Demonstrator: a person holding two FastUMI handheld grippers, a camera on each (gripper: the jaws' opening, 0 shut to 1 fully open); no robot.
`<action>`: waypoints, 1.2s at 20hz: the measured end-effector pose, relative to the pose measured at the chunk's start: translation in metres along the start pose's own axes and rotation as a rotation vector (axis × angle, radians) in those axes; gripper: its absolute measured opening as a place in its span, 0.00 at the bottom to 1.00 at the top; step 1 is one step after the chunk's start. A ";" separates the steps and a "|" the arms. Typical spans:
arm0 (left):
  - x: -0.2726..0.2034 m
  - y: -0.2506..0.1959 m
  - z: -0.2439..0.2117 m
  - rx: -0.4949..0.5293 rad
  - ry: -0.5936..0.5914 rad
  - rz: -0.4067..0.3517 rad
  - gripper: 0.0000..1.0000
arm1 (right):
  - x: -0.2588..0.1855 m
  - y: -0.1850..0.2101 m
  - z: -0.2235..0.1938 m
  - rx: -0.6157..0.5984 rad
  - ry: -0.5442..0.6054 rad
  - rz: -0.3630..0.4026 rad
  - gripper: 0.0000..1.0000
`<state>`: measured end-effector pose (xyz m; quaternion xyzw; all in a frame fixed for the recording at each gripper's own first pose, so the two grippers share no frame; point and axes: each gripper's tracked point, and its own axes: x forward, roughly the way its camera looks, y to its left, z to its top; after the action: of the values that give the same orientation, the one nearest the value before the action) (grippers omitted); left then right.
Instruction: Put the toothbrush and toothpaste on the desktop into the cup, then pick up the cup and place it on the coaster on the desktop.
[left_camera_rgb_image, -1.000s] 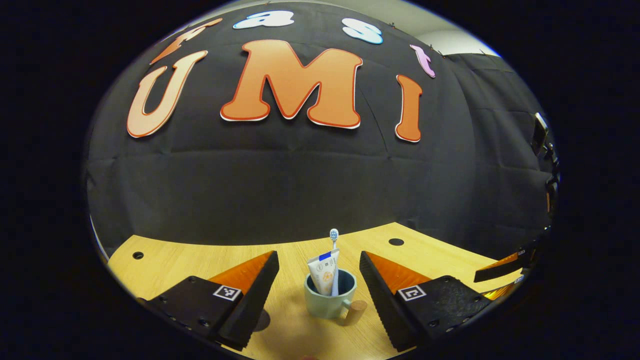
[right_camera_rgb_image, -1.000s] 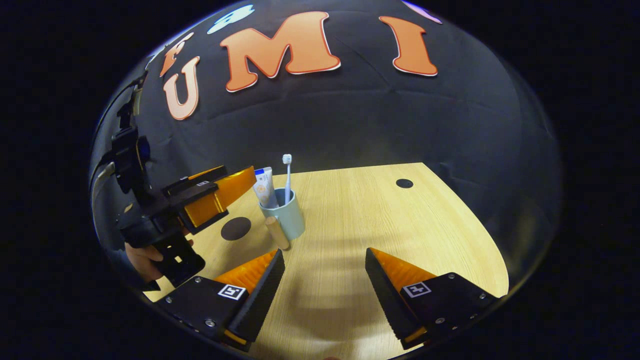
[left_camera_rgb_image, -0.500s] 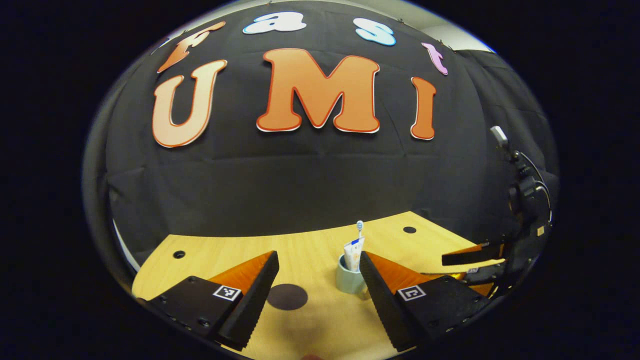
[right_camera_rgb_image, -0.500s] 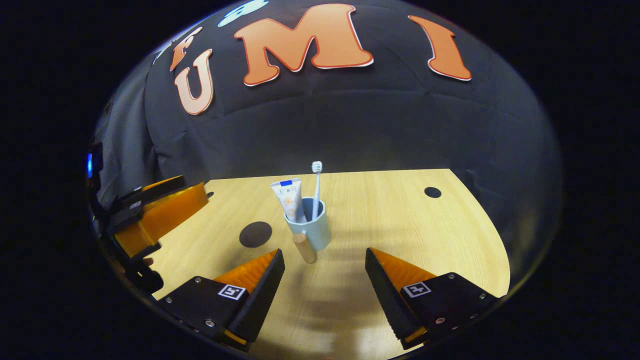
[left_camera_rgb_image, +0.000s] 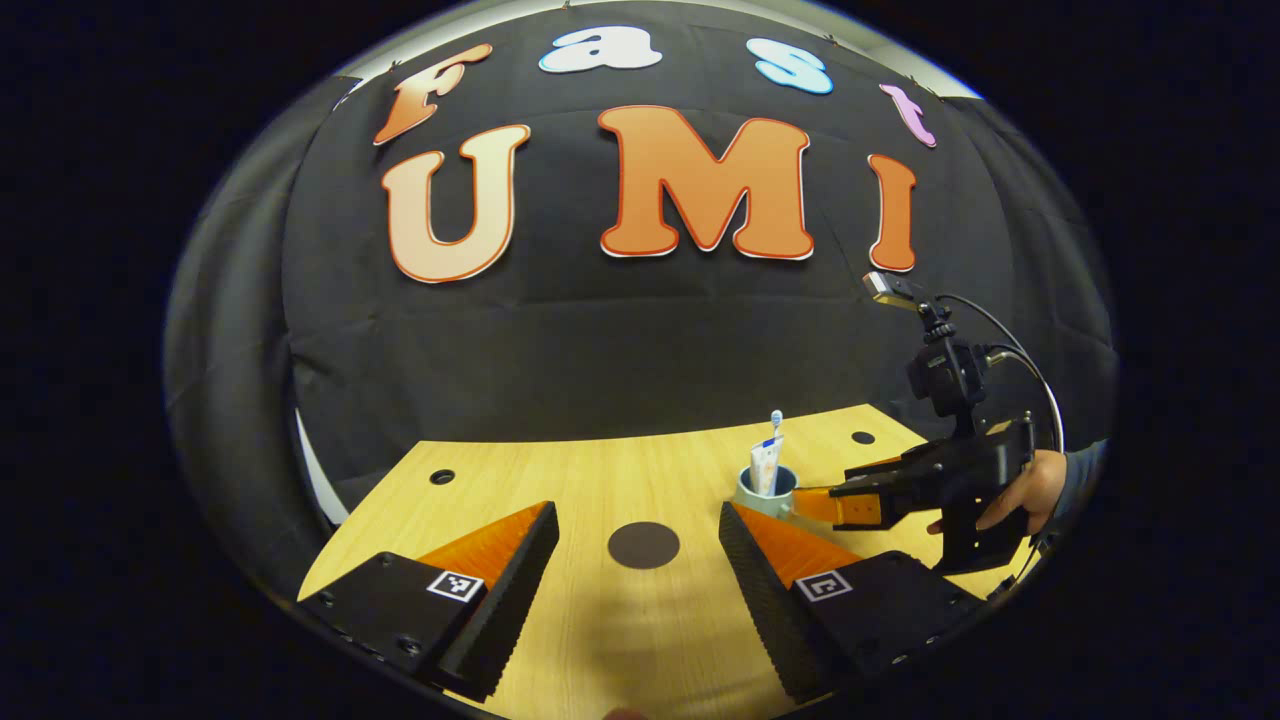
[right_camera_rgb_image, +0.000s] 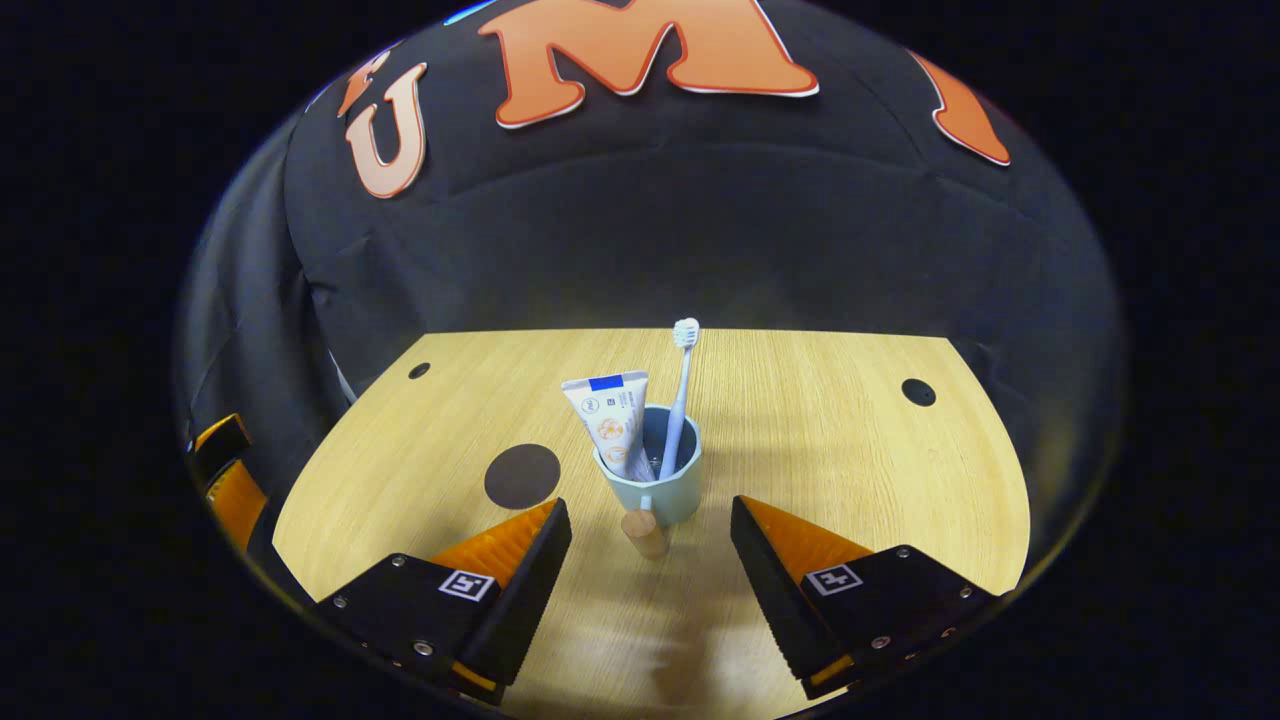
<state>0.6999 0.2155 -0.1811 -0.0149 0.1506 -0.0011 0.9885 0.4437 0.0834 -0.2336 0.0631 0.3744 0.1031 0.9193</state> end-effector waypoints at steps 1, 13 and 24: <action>-0.005 0.005 -0.003 0.003 0.008 0.014 0.97 | 0.005 0.002 -0.001 -0.001 0.013 0.001 0.97; -0.067 0.035 -0.011 -0.009 0.109 0.162 0.98 | 0.050 0.004 -0.020 -0.020 0.162 -0.026 0.95; -0.099 0.047 -0.013 -0.038 0.175 0.230 0.99 | 0.077 0.004 -0.058 -0.035 0.336 -0.083 0.67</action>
<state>0.6013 0.2626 -0.1656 -0.0160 0.2369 0.1135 0.9647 0.4568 0.1079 -0.3262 0.0132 0.5233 0.0805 0.8482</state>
